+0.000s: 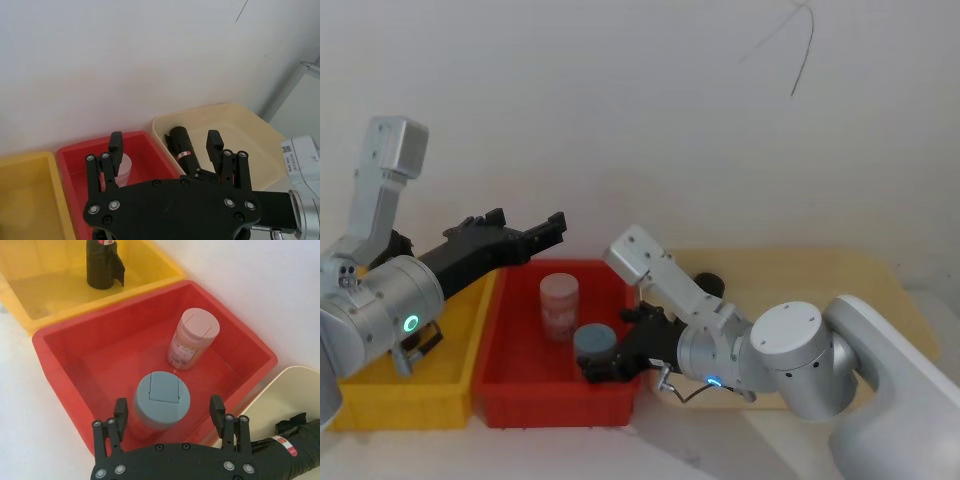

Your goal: Pick up the garbage bag with the one hand and transfer it to the other hand.

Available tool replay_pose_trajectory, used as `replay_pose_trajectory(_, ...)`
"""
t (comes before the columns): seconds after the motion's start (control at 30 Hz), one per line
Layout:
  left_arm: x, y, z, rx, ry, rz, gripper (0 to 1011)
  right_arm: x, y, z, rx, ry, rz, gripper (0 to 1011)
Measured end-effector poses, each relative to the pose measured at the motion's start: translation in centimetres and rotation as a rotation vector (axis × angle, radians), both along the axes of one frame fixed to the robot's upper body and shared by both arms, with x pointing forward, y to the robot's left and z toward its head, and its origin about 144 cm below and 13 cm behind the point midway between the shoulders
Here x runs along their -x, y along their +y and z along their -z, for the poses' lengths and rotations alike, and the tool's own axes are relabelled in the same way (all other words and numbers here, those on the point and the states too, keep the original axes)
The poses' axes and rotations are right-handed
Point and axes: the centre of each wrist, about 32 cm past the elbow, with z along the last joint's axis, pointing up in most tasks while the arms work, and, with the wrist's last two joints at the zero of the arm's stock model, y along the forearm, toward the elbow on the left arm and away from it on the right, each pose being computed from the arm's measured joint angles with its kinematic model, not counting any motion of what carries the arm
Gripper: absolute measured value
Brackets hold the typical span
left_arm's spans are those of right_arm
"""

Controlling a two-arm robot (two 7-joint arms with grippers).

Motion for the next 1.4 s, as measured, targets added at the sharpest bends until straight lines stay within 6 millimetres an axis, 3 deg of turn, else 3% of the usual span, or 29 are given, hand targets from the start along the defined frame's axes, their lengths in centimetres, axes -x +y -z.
replay_pose_trajectory(1.0,0.0,0.0,0.0,0.0,0.0,0.0,1000,-0.83,0.66,0.27,0.035,0.021,-0.026,1001)
replay_pose_trajectory(1.4,0.0,0.0,0.0,0.0,0.0,0.0,1000,-0.73,0.19,-0.49,0.012,0.06,-0.012,1001)
